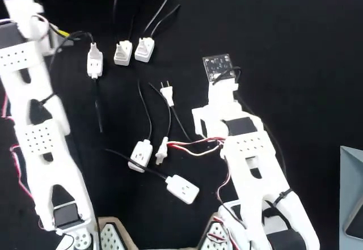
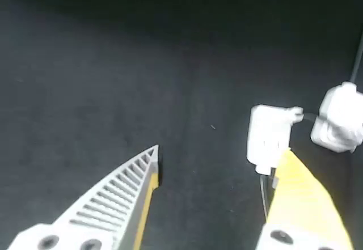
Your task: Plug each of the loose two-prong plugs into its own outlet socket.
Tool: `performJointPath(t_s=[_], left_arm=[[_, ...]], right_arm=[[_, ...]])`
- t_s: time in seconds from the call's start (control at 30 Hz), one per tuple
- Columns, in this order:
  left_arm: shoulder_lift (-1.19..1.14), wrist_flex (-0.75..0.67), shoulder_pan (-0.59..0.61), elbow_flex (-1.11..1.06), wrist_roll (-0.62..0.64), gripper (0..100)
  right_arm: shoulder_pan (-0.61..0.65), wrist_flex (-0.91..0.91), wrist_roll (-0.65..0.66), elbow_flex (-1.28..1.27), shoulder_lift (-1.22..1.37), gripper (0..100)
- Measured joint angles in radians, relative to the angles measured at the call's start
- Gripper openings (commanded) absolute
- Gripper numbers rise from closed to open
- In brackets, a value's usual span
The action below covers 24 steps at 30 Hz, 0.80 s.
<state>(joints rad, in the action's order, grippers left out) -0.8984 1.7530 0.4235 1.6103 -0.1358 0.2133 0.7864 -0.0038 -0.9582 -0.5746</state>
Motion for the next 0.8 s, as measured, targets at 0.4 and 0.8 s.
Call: performJointPath(t_s=[0.4,0.8], left_arm=[[0.385,0.006,0.015,-0.353,0.000,32],[0.931,0.005,-0.132,-1.109,0.000,32]], right_arm=[[0.000,0.000,0.000,0.000,0.000,14.5],[0.000,0.000,0.000,-0.015,0.000,14.5]])
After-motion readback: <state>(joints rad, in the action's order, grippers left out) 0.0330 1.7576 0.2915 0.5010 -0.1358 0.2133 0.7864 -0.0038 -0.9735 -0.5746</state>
